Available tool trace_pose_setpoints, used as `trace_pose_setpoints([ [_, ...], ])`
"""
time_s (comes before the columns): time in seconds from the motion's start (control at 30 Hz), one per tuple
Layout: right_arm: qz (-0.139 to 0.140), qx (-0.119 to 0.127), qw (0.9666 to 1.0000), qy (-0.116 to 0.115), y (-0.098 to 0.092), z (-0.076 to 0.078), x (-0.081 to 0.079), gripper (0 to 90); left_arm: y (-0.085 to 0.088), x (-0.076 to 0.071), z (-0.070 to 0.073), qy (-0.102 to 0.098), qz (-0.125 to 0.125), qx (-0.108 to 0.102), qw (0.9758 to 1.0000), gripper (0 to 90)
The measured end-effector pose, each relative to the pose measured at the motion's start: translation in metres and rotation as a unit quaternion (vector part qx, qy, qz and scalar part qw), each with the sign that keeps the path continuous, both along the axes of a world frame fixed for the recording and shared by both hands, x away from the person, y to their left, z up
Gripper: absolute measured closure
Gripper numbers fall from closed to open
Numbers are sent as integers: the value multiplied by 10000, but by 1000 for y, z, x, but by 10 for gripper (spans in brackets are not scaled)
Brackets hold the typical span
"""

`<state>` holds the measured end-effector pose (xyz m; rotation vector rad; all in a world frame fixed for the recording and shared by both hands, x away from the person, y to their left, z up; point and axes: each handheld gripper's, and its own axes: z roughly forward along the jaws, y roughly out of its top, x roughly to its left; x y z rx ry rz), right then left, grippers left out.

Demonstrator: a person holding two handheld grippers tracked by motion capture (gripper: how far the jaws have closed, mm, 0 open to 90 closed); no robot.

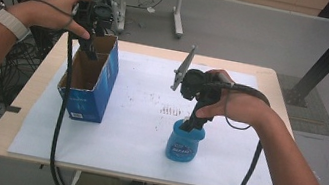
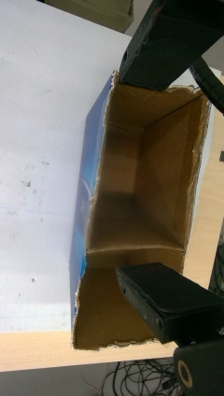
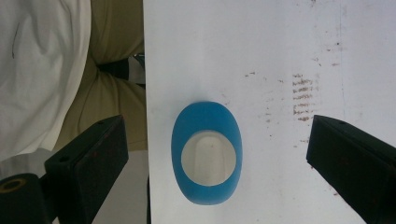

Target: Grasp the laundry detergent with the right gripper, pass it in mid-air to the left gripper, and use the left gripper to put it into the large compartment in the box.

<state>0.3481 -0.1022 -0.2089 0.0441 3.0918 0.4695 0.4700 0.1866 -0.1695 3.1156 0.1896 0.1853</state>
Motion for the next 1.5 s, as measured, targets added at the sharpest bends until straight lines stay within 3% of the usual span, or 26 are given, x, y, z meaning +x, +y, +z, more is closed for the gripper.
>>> trace_pose_setpoints([
  [0.1, -76, -3, 10000, 18, -2, 1, -1, 52, 0, 0, -2, 10, 4, -8, 10000, 83],
  [0.33, -36, 354, 9994, -51, -19, -5, -1, 50, -1, 0, -4, 19, 15, 2, 10000, 83],
  [0.57, -105, 462, 9989, -63, -32, -13, -3, 49, -3, 0, -5, 17, -8, -3, 10000, 83],
  [0.87, -161, 815, 9965, -38, -47, -22, -3, 44, -6, 0, -7, 28, -3, -10, 10000, 83],
  [1.5, -157, 1038, 9945, 1, -66, -42, -4, 50, -7, -1, -10, 42, -5, -41, 10000, 84],
])
